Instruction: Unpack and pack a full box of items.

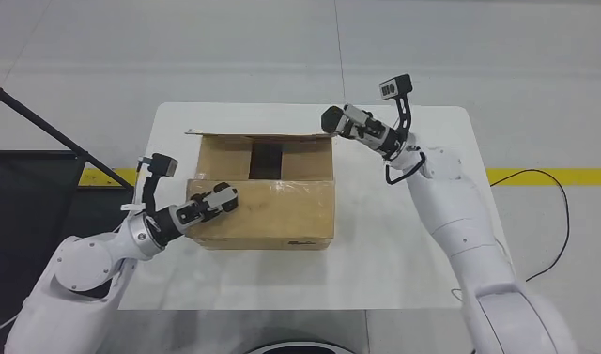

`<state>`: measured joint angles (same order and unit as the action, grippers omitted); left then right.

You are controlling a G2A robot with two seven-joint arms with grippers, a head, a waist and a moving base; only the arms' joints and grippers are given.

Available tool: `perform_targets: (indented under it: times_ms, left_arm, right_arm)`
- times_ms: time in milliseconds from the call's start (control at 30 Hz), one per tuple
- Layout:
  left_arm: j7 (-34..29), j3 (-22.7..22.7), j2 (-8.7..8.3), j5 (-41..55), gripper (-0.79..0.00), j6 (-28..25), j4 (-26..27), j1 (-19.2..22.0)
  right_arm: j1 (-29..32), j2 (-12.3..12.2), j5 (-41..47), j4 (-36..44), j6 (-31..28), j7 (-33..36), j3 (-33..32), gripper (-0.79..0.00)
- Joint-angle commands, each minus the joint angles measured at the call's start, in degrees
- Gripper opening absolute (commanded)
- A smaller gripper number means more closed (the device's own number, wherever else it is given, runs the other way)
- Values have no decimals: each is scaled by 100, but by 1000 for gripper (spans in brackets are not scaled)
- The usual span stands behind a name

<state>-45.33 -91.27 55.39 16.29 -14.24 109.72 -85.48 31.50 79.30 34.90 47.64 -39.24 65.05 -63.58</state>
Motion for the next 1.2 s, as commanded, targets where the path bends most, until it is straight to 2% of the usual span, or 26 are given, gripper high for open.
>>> perform_targets:
  times_ms: [0,267,467,800,1167]
  left_arm:
    - [14,16,1,-54,0,32,-11,17]
    - [97,139,6,-400,0,137,-52,119]
    - [170,229,15,-546,0,105,-21,169]
    - [359,256,27,-734,0,22,-15,222]
    - [392,225,30,-796,0,-25,-94,235]
  right_arm:
    - [129,-57,26,299,104,104,-37,0]
    - [597,-232,134,1167,501,501,-82,0]
    - [692,-244,202,1092,723,715,40,0]
    - [766,-227,-240,1129,1021,424,250,0]
    - [979,-310,-597,1528,1578,325,212,0]
